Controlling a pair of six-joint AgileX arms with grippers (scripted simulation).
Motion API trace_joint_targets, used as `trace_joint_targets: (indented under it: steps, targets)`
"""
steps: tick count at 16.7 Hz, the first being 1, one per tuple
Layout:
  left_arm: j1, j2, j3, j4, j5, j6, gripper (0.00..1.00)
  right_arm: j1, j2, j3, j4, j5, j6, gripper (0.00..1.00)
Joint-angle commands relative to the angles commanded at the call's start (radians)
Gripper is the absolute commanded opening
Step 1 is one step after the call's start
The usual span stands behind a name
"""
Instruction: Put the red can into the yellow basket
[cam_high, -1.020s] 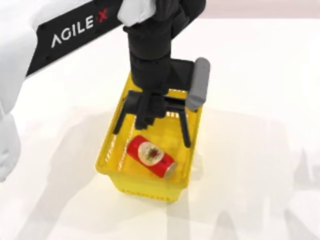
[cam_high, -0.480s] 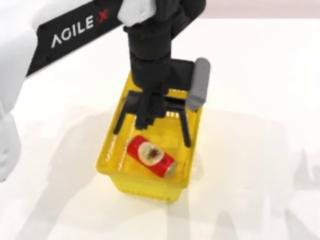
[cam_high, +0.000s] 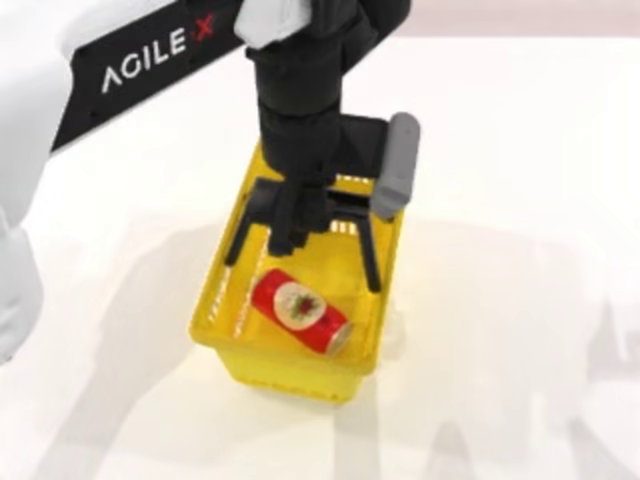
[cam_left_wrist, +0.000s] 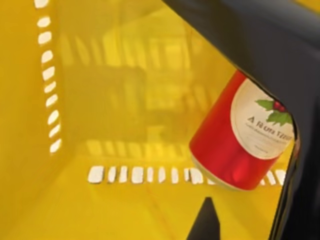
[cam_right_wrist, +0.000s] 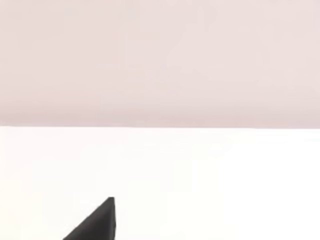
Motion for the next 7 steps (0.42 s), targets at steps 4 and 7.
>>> trace_joint_targets:
  steps: [4, 7]
  targets:
    - [0.037, -0.008, 0.110, -0.123, -0.001, 0.021, 0.00, 0.000, 0.000, 0.000, 0.000, 0.000, 0.000, 1.00]
    - [0.053, -0.016, 0.159, -0.174, -0.001, 0.032, 0.00, 0.000, 0.000, 0.000, 0.000, 0.000, 0.000, 1.00]
